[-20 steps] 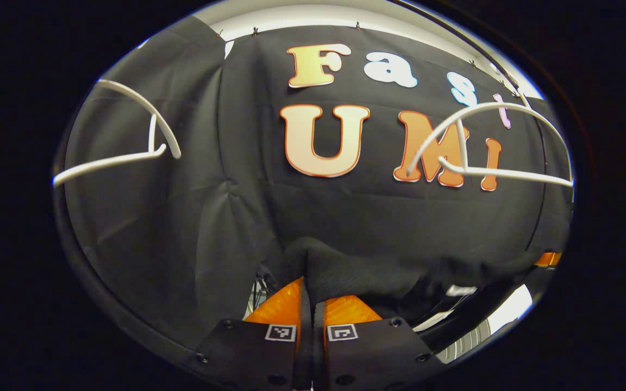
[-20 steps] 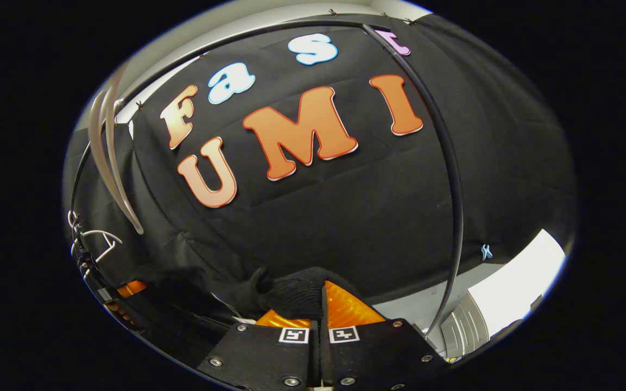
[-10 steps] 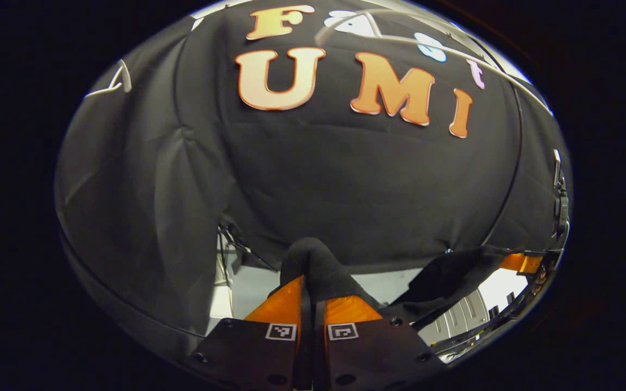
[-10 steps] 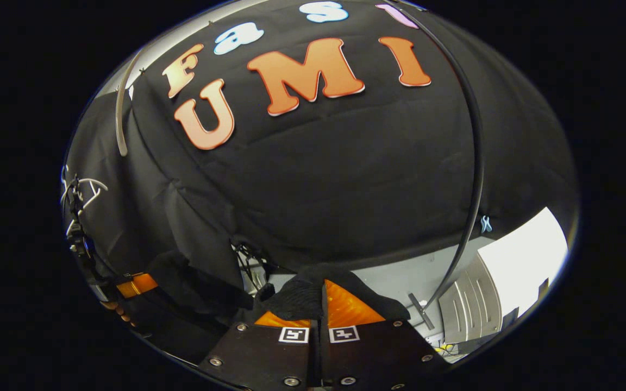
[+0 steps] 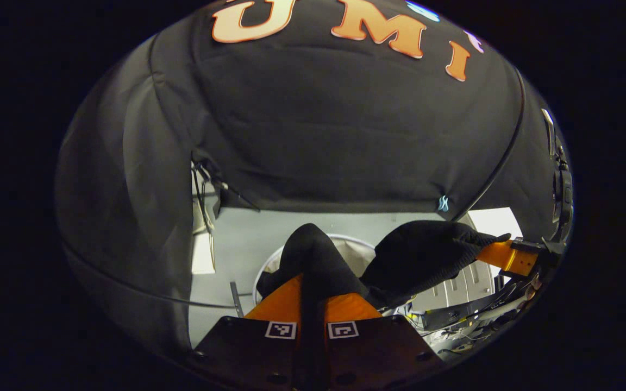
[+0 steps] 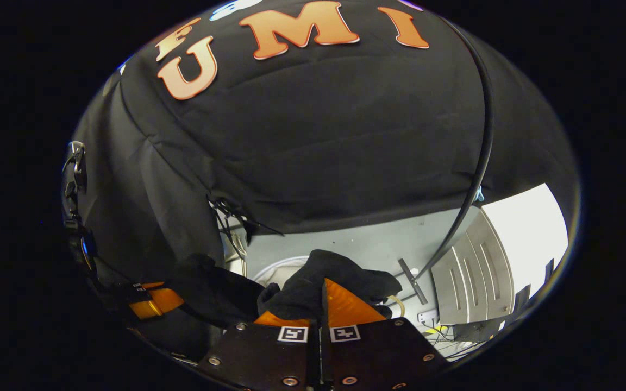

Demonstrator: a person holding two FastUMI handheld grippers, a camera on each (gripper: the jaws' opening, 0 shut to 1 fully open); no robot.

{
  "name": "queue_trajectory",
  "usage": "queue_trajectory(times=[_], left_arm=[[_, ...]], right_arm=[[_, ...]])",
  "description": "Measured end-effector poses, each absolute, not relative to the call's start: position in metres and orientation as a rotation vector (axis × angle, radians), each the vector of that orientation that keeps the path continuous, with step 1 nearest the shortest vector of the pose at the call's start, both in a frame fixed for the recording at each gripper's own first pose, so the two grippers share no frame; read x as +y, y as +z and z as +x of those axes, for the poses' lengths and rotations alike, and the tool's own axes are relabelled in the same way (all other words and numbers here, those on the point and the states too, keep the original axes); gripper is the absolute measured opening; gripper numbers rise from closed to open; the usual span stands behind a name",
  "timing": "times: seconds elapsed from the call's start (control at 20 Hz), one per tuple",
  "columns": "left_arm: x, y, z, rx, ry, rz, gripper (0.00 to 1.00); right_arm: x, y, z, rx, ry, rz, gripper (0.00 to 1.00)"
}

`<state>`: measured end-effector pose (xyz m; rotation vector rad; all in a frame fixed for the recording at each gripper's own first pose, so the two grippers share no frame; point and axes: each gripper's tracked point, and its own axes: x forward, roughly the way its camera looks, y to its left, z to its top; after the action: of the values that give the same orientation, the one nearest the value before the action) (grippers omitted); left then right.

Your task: Grasp the clothes on the hanger with both hands and then place them into the laundry hamper below.

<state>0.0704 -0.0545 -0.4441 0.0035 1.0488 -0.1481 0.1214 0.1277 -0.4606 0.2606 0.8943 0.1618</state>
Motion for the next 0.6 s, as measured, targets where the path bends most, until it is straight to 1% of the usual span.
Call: queue_trajectory(times=[0.05, 0.1, 0.15, 0.25, 0.3, 0.35, 0.4, 0.45, 0.5, 0.6], left_arm=[[-0.056, -0.456, 0.062, 1.088, -0.141, 0.009, 0.07], [-0.057, -0.464, 0.058, 1.110, -0.138, 0.018, 0.10], [-0.058, -0.469, 0.055, 1.129, -0.133, 0.030, 0.07], [-0.058, -0.479, 0.051, 1.159, -0.138, 0.047, 0.07], [-0.059, -0.485, 0.045, 1.181, -0.149, 0.053, 0.09], [-0.060, -0.488, 0.039, 1.199, -0.159, 0.058, 0.11], [-0.063, -0.490, 0.037, 1.205, -0.171, 0.052, 0.14], [-0.061, -0.492, 0.038, 1.207, -0.174, 0.051, 0.13], [-0.062, -0.488, 0.038, 1.203, -0.173, 0.049, 0.25], [-0.061, -0.484, 0.044, 1.178, -0.174, 0.054, 0.25]], right_arm=[[0.128, -0.473, 0.116, 0.921, 0.157, 0.254, 0.01], [0.130, -0.485, 0.114, 0.943, 0.154, 0.243, 0.01], [0.130, -0.495, 0.112, 0.966, 0.151, 0.228, 0.02], [0.134, -0.510, 0.105, 1.008, 0.161, 0.209, 0.04], [0.138, -0.512, 0.103, 1.022, 0.169, 0.211, 0.05], [0.144, -0.513, 0.101, 1.029, 0.180, 0.222, 0.09], [0.145, -0.513, 0.101, 1.036, 0.182, 0.222, 0.10], [0.141, -0.512, 0.102, 1.032, 0.180, 0.221, 0.11], [0.138, -0.509, 0.104, 1.025, 0.175, 0.224, 0.11], [0.135, -0.499, 0.100, 1.030, 0.179, 0.255, 0.13]])
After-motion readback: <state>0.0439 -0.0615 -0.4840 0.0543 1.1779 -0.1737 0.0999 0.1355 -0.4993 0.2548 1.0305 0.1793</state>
